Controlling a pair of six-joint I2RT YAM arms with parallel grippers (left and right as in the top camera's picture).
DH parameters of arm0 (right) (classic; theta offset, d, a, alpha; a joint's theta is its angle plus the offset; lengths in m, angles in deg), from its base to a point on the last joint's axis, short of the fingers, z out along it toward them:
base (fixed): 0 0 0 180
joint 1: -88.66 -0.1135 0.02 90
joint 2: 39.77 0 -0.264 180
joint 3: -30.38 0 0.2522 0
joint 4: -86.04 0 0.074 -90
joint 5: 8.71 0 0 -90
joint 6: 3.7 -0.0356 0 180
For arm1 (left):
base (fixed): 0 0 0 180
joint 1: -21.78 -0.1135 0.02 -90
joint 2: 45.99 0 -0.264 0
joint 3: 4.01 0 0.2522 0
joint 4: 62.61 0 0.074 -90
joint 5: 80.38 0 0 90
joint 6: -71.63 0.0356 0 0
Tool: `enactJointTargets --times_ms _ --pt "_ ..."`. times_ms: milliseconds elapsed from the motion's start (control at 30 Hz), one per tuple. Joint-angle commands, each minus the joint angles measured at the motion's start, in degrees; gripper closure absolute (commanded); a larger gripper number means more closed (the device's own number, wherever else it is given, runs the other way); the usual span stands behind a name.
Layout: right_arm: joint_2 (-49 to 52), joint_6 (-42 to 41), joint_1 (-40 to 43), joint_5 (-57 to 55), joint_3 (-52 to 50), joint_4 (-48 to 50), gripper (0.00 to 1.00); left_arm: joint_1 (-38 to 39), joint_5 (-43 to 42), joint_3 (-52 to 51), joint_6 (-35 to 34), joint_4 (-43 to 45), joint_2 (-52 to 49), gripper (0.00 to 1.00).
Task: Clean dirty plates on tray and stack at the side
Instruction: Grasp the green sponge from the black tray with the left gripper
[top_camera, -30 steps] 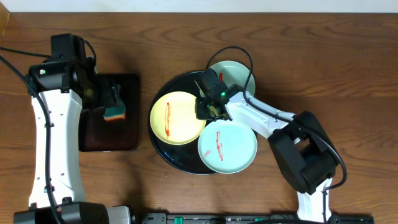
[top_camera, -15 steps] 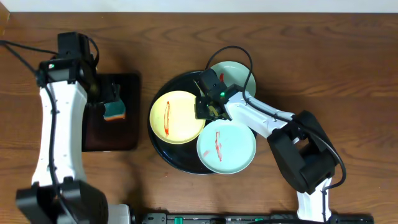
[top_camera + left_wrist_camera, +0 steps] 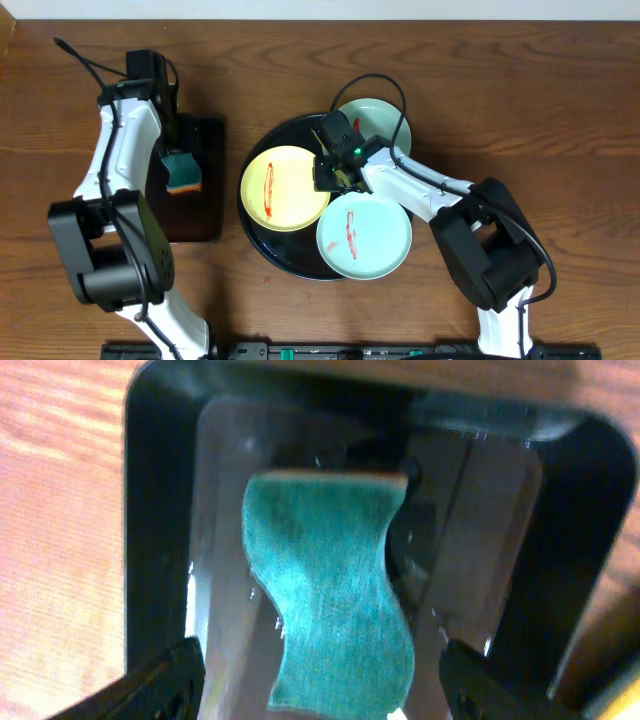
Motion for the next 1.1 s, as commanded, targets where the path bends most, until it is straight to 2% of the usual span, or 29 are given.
enactJointTargets --times_ms 0,200,400,600,733,933,1067 --pt "3.0 -0.5 -0.9 -2.6 0.2 -0.1 0.99 -0.3 -1.9 -0.4 1.6 0.7 -2.6 0.24" --pt "3.0 -0.5 -0.9 -2.8 0.2 -0.2 0.99 -0.3 -2.3 -0.4 1.6 -0.1 -7.6 0.25" --pt "3.0 -0.3 -0.9 -3.0 0.2 -0.4 0.99 -0.6 -2.3 -0.4 0.3 -0.6 -9.3 0.34" --pt "3.0 -0.3 -0.9 -3.0 0.2 -0.4 0.99 -1.7 -2.3 -0.4 -1.0 -0.4 -9.3 0.62" --pt "3.0 -0.3 -0.9 -3.0 0.2 -0.4 0.99 -2.1 -2.3 -0.4 -1.0 -0.4 -9.3 0.92" --pt "3.0 -0.3 -0.9 -3.0 0.2 -0.6 0.99 -2.3 -2.3 0.0 -1.0 -1.1 -8.1 0.92" --pt "3.0 0.3 -0.9 -2.9 0.2 -0.5 0.99 -2.3 -2.6 3.8 -2.2 -5.2 -5.2 0.93"
